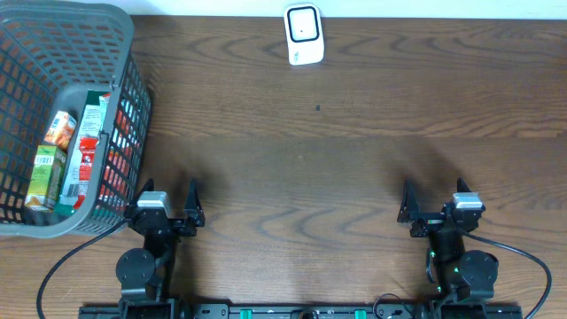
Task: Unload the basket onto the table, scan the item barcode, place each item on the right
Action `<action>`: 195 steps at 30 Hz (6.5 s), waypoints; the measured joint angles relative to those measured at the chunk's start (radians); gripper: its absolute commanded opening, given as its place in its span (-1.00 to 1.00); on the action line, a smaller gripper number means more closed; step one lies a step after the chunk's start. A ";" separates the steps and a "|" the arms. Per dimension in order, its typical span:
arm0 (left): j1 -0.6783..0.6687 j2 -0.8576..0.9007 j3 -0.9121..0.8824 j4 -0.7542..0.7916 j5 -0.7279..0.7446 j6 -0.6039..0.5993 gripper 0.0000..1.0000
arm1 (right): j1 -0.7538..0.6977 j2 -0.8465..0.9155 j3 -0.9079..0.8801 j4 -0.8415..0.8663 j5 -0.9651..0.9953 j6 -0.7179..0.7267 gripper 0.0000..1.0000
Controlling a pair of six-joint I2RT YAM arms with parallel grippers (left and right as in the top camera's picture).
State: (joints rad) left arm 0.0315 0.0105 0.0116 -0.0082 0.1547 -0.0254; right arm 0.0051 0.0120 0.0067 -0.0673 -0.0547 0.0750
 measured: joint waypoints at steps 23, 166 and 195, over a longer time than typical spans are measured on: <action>0.000 0.000 0.000 0.000 0.000 0.000 0.68 | 0.000 0.000 0.000 0.000 0.000 0.000 0.98; 0.556 1.707 2.169 -1.412 0.015 0.112 1.00 | 0.000 0.001 0.000 0.000 0.003 0.000 0.99; 0.595 2.042 1.840 -1.380 0.017 0.157 1.00 | 0.000 0.001 0.000 0.000 0.003 0.000 0.99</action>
State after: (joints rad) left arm 0.6270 2.0525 1.8519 -1.3880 0.1715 0.1314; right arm 0.0051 0.0128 0.0067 -0.0673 -0.0521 0.0750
